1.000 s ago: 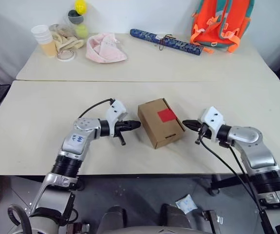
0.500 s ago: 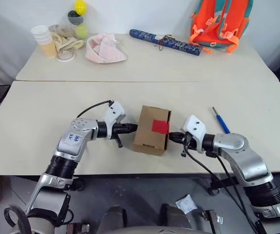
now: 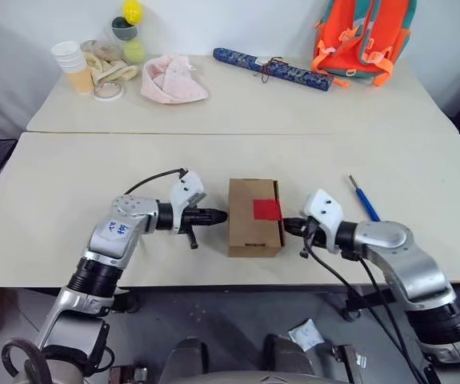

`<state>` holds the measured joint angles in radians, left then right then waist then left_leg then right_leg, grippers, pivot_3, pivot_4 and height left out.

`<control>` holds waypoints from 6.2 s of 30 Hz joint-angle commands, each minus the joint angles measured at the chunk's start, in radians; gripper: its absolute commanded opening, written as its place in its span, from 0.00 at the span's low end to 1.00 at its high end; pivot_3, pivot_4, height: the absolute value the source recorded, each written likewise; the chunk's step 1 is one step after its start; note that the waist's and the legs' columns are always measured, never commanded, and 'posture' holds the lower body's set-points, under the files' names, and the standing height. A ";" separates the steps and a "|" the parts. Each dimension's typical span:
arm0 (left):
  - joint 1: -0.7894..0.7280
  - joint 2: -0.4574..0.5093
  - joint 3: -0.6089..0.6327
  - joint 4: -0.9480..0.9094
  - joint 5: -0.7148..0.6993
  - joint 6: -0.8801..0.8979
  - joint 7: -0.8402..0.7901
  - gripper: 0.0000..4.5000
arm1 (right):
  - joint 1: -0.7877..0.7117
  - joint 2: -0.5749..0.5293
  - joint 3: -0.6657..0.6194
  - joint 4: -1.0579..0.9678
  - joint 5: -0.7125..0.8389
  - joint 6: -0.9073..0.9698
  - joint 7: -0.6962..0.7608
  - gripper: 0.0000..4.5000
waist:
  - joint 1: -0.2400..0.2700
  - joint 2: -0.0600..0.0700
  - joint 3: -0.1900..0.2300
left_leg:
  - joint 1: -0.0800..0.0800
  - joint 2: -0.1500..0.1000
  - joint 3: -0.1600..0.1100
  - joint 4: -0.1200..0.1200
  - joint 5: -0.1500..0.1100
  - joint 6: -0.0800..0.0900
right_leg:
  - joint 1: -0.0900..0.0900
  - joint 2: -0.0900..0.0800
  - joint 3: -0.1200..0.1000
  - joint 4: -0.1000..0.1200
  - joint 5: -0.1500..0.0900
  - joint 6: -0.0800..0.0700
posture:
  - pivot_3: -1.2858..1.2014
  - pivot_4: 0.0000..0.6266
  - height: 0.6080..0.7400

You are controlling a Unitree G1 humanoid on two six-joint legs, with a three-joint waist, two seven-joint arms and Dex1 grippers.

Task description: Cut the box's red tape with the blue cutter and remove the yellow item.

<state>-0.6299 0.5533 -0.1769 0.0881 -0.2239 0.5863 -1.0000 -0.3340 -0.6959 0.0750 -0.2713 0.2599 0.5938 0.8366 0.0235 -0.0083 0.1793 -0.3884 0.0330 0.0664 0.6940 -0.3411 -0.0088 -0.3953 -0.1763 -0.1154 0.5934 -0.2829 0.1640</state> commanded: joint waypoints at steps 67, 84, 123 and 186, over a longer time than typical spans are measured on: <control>-0.174 -0.094 -0.112 0.098 0.047 -0.109 -0.099 0.00 | -0.214 -0.064 -0.076 -0.054 0.234 0.643 -0.230 0.89 | 0.000 0.001 -0.001 | 0.000 0.000 0.000 0.000 0.000 0.000 | -0.001 0.000 0.001 0.002 0.000 0.000 | 0.52 0.24 1.00; -0.168 -0.102 -0.108 0.102 0.045 -0.121 -0.090 0.00 | -0.447 -0.033 -0.102 0.392 0.436 0.941 -0.047 0.89 | -0.004 0.001 -0.001 | 0.000 0.000 0.000 0.000 0.000 0.000 | -0.001 0.000 0.001 0.002 0.000 0.000 | 0.52 0.24 1.00; -0.119 -0.103 -0.075 0.035 0.028 -0.081 -0.056 0.00 | -0.451 0.101 0.015 0.506 0.382 0.933 -0.075 0.00 | -0.025 0.001 -0.003 | 0.003 0.000 0.000 0.000 0.000 0.000 | 0.002 0.000 0.001 0.003 0.000 0.000 | 0.52 0.24 1.00; -0.052 -0.059 0.066 -0.311 -0.356 0.117 -0.113 0.00 | -0.972 -0.583 0.469 0.395 1.242 1.021 -0.627 0.00 | 0.005 0.004 0.000 | -0.017 -0.002 0.000 0.006 -0.002 0.003 | -0.016 -0.004 -0.001 0.002 0.001 0.000 | 0.52 0.24 1.00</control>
<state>-0.6450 0.5246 -0.1199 -0.1839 -0.5361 0.6926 -1.1345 -1.2846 -1.2752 0.5804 0.1256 1.4607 1.6109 0.2457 0.0282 -0.0046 0.1789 -0.4058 0.0311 0.0662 0.7000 -0.3427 -0.0061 -0.4109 -0.1798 -0.1167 0.5951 -0.2817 0.1642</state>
